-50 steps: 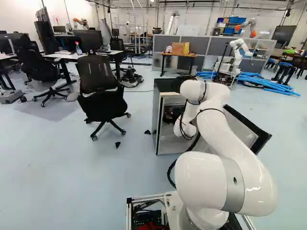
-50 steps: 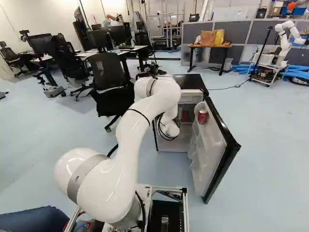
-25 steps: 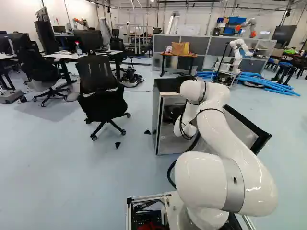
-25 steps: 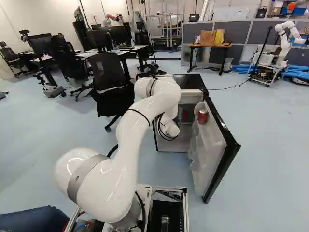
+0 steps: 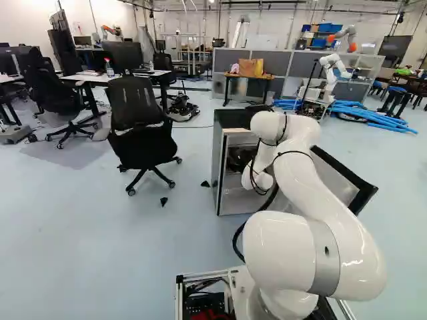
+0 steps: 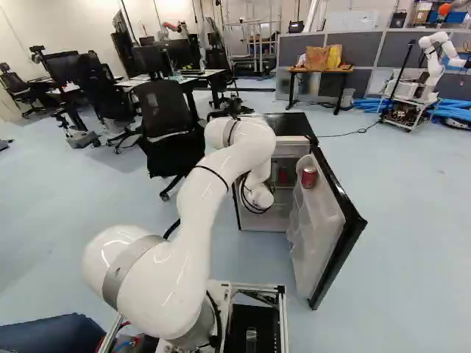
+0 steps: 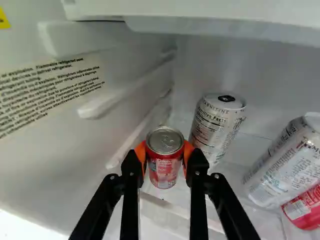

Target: Grab a drink from the fridge

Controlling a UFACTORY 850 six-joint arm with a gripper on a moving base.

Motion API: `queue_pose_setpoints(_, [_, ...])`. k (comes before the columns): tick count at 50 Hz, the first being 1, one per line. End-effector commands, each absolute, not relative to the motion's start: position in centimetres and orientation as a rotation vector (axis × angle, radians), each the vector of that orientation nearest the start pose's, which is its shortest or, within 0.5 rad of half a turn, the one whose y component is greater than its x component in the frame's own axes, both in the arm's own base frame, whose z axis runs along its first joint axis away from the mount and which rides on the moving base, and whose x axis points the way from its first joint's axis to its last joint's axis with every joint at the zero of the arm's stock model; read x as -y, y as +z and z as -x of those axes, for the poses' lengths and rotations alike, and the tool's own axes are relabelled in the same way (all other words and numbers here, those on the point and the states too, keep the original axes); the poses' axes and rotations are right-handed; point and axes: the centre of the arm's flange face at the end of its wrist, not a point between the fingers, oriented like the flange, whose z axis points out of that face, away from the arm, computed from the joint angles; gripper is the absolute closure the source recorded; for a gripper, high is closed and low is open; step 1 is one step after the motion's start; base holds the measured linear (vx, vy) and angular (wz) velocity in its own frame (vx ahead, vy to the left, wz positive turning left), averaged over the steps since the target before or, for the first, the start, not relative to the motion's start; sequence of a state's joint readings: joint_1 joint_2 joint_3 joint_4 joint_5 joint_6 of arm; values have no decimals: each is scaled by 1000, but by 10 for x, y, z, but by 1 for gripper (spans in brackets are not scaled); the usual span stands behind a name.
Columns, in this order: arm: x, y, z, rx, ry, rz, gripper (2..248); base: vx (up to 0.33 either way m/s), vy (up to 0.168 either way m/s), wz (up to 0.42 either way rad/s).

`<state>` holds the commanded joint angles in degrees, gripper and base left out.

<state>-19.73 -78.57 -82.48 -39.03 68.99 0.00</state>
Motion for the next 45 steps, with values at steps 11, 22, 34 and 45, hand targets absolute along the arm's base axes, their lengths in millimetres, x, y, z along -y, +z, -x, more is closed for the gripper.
queue_pose_setpoints(11, [162,1,-603,432,-1727,2385,156,0,0,0])
queue_pose_setpoints(22, [163,3,-594,419,-1710,2395,156,0,0,0])
queue_pose_setpoints(34, [169,16,-580,391,-1696,2414,156,0,0,0])
queue_pose_setpoints(45, [176,34,-566,362,-1689,2431,156,0,0,0])
